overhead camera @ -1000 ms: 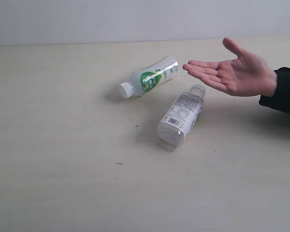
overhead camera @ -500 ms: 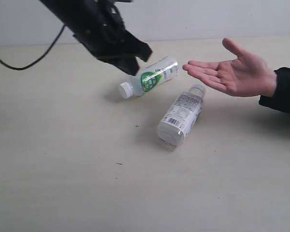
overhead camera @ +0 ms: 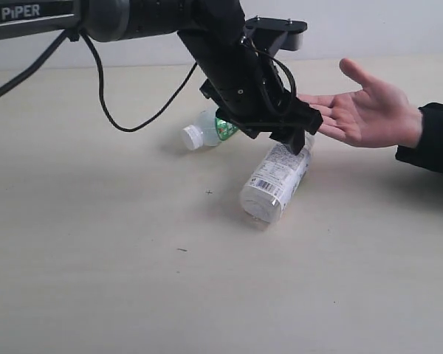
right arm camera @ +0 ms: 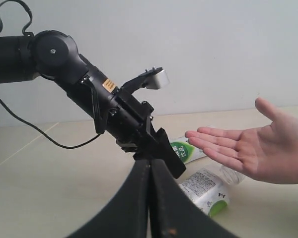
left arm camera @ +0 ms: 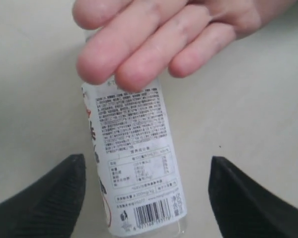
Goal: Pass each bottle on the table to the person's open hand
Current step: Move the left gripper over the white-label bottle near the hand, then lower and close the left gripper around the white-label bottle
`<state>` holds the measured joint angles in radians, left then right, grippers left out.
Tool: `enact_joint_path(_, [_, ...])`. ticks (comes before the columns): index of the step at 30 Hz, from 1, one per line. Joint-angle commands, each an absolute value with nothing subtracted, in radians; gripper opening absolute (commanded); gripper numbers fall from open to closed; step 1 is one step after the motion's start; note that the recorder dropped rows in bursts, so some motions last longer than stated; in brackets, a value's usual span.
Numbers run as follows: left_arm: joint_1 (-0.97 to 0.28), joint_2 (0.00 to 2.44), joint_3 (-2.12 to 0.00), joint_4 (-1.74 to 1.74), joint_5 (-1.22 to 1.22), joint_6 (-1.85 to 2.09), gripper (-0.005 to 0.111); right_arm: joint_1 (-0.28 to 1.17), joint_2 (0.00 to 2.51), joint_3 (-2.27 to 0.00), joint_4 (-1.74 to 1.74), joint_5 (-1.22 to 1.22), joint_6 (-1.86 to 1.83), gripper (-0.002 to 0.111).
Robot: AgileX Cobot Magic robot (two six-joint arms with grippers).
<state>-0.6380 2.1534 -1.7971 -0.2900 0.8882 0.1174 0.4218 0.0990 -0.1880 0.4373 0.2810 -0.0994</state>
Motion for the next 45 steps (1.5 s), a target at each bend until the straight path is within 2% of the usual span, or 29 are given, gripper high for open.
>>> enact_joint_path(1, [-0.642,2.187,-1.819,-0.273,0.871,0.086,0.068,0.418,0.094,-0.186,0.436,0.267,-0.105,0.0])
enact_joint_path(10, [-0.642,2.229,-1.819,-0.251,0.841,0.077,0.068,0.418,0.094,-0.186,0.436,0.267,-0.105,0.0])
enact_joint_path(11, [-0.642,2.229,-1.819,-0.251,0.839,0.073,0.069,0.418,0.094,-0.186,0.436,0.267,-0.105,0.0])
enact_joint_path(14, [-0.663,2.229,-1.819,-0.244,0.834,0.07,0.084,0.418,0.094,-0.186,0.436,0.267,-0.105,0.0])
enact_joint_path(19, [-0.7,2.235,-1.819,-0.204,0.797,0.047,0.084,0.418,0.094,-0.186,0.436,0.267,-0.105,0.0])
enact_joint_path(45, [-0.7,2.319,-1.819,-0.133,0.783,-0.03,0.083,0.418,0.094,-0.186,0.436,0.267,-0.105,0.0])
